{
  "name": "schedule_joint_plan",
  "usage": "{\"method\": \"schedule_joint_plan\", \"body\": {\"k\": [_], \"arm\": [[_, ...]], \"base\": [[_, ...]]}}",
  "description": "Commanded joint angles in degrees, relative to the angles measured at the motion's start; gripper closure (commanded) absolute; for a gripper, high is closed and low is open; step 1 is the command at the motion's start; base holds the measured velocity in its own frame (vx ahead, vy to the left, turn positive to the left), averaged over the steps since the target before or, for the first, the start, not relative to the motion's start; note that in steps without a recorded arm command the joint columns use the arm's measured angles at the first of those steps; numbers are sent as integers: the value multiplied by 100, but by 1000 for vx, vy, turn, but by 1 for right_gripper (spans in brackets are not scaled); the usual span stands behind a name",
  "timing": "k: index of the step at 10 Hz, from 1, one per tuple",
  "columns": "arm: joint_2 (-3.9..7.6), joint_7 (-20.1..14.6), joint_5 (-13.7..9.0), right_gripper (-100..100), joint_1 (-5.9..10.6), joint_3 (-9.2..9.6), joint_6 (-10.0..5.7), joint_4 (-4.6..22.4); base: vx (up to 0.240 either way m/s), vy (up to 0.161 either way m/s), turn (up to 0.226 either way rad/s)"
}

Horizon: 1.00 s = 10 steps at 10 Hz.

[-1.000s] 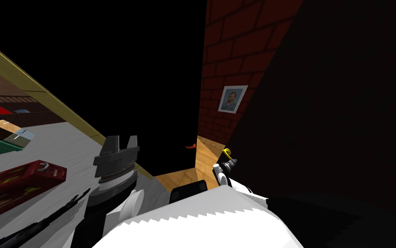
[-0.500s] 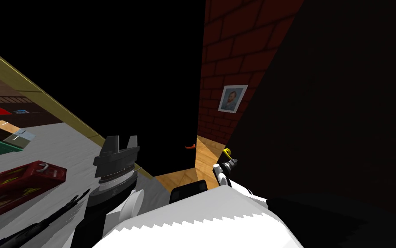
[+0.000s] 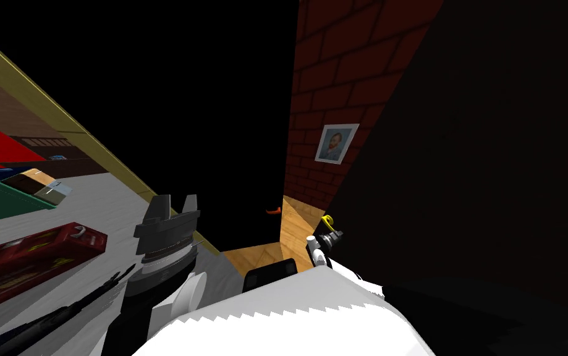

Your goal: Push the door open

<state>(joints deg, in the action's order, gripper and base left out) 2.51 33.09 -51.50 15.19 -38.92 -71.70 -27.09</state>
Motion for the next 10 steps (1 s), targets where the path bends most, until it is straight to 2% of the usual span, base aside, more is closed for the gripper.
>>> {"method": "schedule_joint_plan", "body": {"k": [1, 4, 5, 6, 8, 9, 10], "arm": [[86, 39, -86, 100, 81, -94, -182, 17], [89, 109, -220, 100, 100, -219, -290, 23], [87, 185, -367, 100, 122, -357, -409, 30], [87, 185, -367, 100, 122, -357, -409, 30], [74, 306, -600, 100, 155, -575, -598, 42], [74, 306, -600, 100, 155, -575, -598, 42], [58, 387, -756, 100, 178, -721, -724, 49]], "base": [[56, -151, 108], [36, -100, 56], [47, -96, 182], [30, -90, 106], [46, -121, 175], [16, -99, 61], [36, -107, 145]]}}
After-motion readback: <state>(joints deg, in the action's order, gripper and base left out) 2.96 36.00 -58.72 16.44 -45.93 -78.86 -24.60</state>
